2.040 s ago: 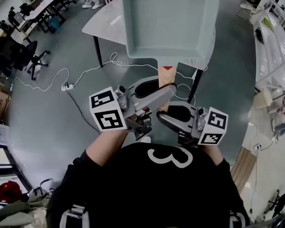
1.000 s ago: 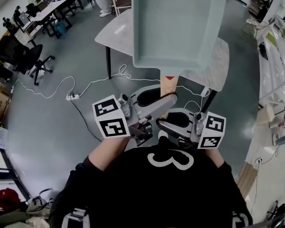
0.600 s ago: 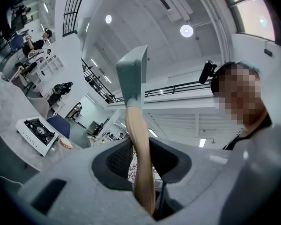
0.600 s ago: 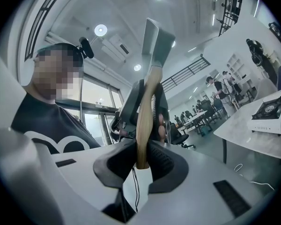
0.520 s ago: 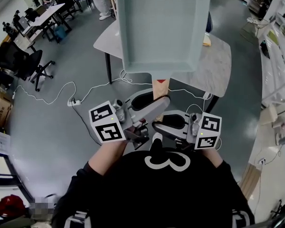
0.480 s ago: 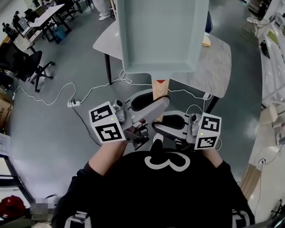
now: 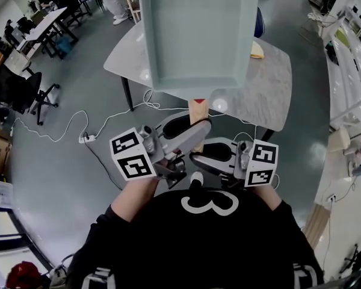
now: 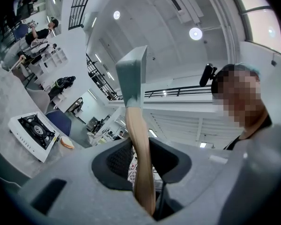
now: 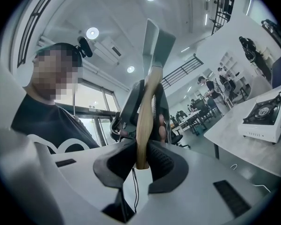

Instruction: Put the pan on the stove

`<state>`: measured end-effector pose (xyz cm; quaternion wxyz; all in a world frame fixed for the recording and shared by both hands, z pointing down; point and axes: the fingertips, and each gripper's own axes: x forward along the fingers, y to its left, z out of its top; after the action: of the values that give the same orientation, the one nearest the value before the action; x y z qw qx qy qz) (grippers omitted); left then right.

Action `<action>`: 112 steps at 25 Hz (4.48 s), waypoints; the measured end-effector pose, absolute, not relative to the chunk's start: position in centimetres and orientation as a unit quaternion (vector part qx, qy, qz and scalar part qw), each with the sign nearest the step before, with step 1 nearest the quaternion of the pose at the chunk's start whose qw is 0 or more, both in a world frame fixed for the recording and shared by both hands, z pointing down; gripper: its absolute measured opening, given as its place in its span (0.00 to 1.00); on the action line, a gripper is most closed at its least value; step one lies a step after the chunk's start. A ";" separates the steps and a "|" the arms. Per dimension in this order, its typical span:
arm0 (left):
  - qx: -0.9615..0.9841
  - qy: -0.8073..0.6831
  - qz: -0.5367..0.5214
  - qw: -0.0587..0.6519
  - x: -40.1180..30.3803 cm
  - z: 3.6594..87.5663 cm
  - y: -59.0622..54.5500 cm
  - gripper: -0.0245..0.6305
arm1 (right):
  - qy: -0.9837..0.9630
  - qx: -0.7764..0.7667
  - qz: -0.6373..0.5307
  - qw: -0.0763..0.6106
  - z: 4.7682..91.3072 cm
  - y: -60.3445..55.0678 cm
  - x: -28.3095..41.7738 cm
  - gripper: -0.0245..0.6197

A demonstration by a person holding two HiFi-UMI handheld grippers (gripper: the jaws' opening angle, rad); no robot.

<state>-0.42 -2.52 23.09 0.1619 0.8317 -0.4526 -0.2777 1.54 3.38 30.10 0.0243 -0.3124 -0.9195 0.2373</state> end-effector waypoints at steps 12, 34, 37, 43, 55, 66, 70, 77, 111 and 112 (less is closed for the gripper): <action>0.840 -0.430 -0.281 0.175 -4.1 23.8 -9.9 0.21 | -0.926 -0.294 0.238 0.011 30.6 -3.9 -2.2 0.15; 0.859 -0.388 -0.274 0.190 -6.2 23.9 -13.9 0.21 | -0.937 -0.250 0.244 0.000 30.7 -7.7 -4.8 0.15; 0.862 -0.377 -0.276 0.195 -8.2 22.8 -14.3 0.21 | -0.938 -0.241 0.249 -0.004 29.5 -8.1 -6.8 0.15; 0.872 -0.355 -0.270 0.203 -11.0 22.3 -15.6 0.21 | -0.945 -0.215 0.247 -0.016 29.0 -9.3 -9.8 0.15; 0.889 -0.309 -0.255 0.219 -12.8 22.6 -16.3 0.21 | -0.955 -0.164 0.244 -0.035 29.1 -9.8 -12.4 0.15; 0.901 -0.276 -0.239 0.236 -14.0 23.9 -17.4 0.21 | -0.960 -0.120 0.248 -0.049 30.4 -10.8 -14.1 0.15; 0.903 -0.258 -0.237 0.250 -17.2 23.9 -18.4 0.22 | -0.960 -0.101 0.256 -0.053 30.2 -11.7 -17.5 0.15; 0.902 -0.228 -0.234 0.281 -20.4 25.0 -20.9 0.22 | -0.959 -0.064 0.271 -0.057 31.0 -13.9 -20.8 0.15; 0.842 -0.194 -0.232 0.448 -22.9 34.5 -24.5 0.23 | -0.918 0.025 0.389 -0.072 37.5 -15.8 -23.4 0.16; 0.839 -0.195 -0.232 0.452 -22.9 35.0 -24.5 0.23 | -0.916 0.026 0.395 -0.073 37.8 -15.7 -23.4 0.16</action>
<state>-22.86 -24.50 34.98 0.4522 0.8388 -0.1954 -0.2318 -23.37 -15.75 37.78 -0.0727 0.0259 -0.9156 0.3947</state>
